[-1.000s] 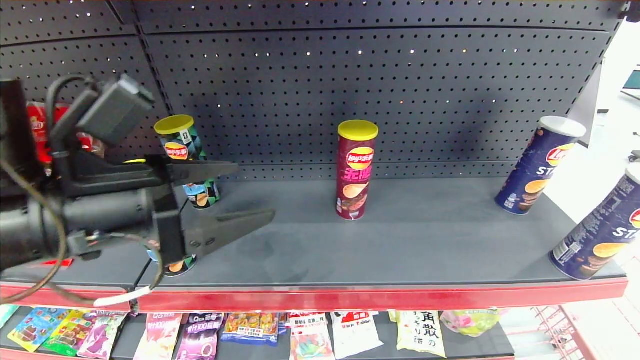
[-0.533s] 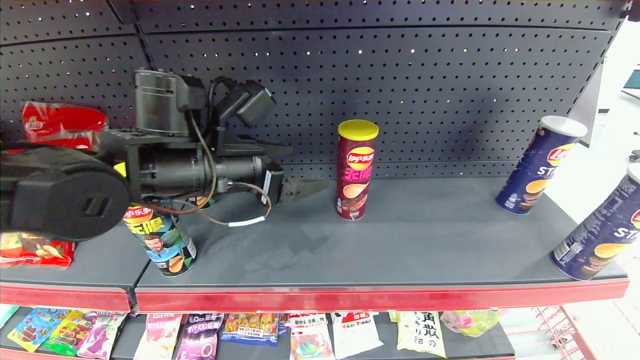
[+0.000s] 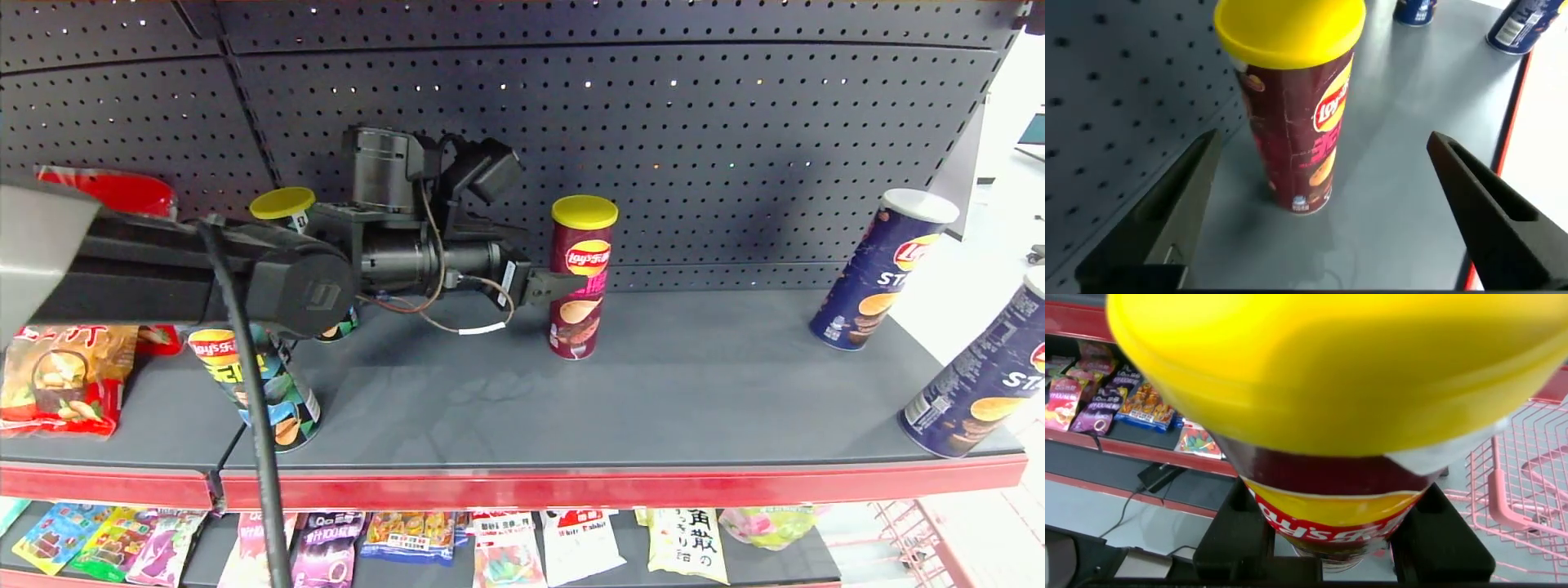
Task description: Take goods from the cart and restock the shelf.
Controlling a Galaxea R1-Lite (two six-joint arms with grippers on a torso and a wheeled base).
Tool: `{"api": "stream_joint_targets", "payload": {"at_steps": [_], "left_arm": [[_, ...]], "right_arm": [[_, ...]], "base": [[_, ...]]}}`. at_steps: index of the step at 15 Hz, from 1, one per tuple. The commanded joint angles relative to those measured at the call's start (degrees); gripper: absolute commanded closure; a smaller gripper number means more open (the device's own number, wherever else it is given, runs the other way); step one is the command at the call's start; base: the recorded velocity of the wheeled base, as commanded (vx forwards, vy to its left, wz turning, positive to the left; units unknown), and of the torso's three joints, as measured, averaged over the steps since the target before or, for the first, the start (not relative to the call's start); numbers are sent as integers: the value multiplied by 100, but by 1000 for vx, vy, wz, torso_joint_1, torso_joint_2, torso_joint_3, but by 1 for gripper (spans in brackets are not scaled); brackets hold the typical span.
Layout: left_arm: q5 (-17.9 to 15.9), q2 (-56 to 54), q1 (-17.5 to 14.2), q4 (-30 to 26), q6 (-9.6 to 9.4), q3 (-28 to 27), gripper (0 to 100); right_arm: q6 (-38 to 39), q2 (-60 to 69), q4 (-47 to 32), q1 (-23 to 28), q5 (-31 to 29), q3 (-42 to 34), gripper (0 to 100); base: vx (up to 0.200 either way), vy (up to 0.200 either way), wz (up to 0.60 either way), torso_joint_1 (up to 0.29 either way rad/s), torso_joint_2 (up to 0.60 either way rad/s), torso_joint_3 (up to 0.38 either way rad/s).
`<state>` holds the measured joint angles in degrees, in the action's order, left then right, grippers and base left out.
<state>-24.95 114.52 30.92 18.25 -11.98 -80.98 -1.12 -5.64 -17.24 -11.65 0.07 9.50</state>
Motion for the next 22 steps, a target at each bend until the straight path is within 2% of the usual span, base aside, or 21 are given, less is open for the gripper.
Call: {"api": "stream_joint_targets", "payload": {"at_steps": [1, 12, 14, 15, 22], "left_arm": [[-9, 229, 46, -6, 3, -146, 0], [26, 923, 29, -23, 117, -1209, 0], [122, 1046, 29, -23, 126, -1394, 0], [184, 1117, 37, -14, 232, -1526, 0], [184, 1187, 108, -14, 267, -1579, 0]], "right_arm": [[-2, -7, 1, -4, 1, 0, 100], [-2, -7, 1, -4, 1, 0, 100], [-2, -7, 1, -4, 1, 0, 100], [-2, -7, 1, -4, 1, 0, 100], [-2, -7, 1, -4, 1, 0, 100]], "base": [[0, 0, 0, 0, 0, 0], [0, 0, 0, 0, 0, 0], [0, 0, 0, 0, 0, 0], [0, 0, 0, 0, 0, 0], [0, 0, 0, 0, 0, 0]]}}
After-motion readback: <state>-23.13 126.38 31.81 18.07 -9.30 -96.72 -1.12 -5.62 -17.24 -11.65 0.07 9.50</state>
